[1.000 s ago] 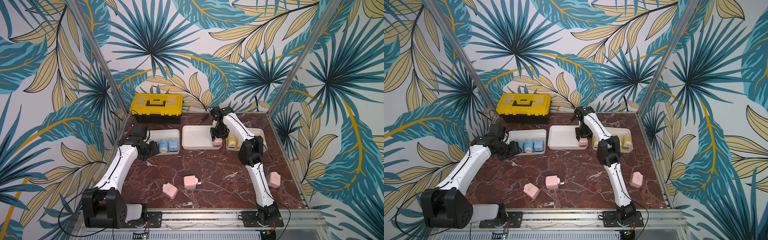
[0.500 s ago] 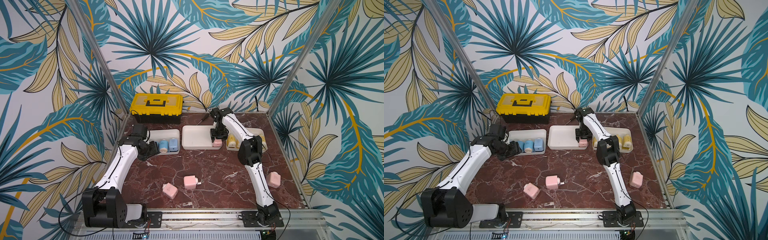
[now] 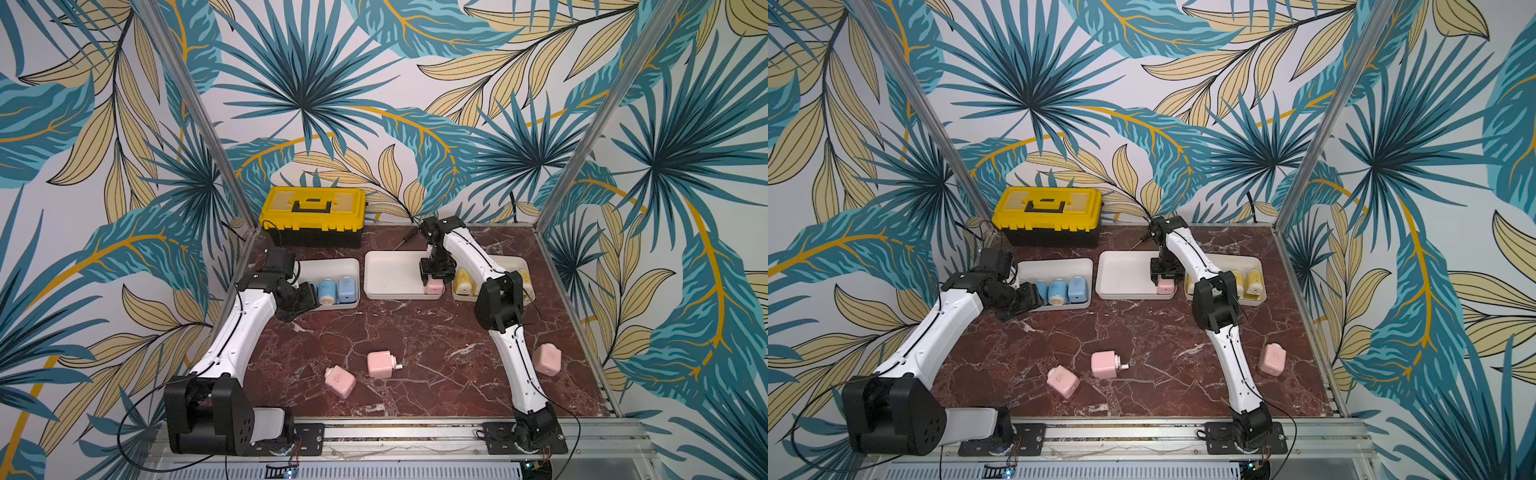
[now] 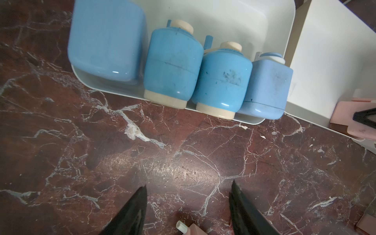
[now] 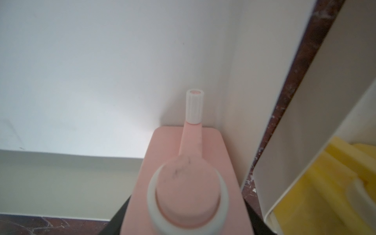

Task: Place the pencil sharpeners by color into the storage box
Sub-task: Place the pencil sharpener in the storage box.

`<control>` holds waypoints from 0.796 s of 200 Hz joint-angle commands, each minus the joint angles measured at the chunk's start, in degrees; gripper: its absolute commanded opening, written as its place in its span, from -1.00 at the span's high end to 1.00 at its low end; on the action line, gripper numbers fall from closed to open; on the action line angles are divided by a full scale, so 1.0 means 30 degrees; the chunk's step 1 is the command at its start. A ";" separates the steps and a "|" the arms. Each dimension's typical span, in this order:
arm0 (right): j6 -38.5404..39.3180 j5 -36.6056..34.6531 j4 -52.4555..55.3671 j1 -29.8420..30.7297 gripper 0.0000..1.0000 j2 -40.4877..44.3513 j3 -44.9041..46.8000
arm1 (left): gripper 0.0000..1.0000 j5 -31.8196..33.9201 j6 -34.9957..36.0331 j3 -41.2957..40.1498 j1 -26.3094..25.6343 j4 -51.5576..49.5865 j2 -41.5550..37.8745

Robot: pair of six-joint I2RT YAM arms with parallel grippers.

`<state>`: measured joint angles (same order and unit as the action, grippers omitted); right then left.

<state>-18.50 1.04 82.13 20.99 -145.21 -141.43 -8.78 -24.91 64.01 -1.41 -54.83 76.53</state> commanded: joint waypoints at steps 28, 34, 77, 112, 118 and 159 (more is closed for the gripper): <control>-0.0203 -0.0144 -0.0177 -0.0056 -0.42 0.0576 -0.0092 | -0.33 0.0088 0.0291 0.0072 -0.0028 0.0258 0.0081; -0.0215 -0.0141 -0.0233 -0.0062 -0.43 0.0727 -0.0114 | -0.33 0.0086 0.0278 0.0067 -0.0028 0.0258 0.0040; -0.0329 -0.0338 -0.0297 -0.0069 -0.46 0.2028 -0.0114 | -0.33 -0.0101 0.0212 -0.0037 -0.0029 0.0258 -0.0380; -0.0490 -0.0981 0.0412 -0.0074 -0.46 0.3804 -0.0088 | -0.33 -0.0657 0.0182 -0.0514 -0.0249 0.0232 -0.1267; -0.0509 -0.1158 0.0603 -0.0069 -0.47 0.4156 -0.0070 | -0.34 -0.0788 0.0160 -0.0675 -0.0388 0.0231 -0.1511; -0.1216 -0.2686 0.1185 -0.0070 -0.47 0.7784 0.2057 | -0.39 -0.1229 -0.0254 -0.2006 -0.2212 0.0227 -0.2761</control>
<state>-19.92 -3.18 82.48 20.88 -128.31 -139.85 -11.11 -25.04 60.05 -4.80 -54.48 70.43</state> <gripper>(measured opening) 0.733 0.692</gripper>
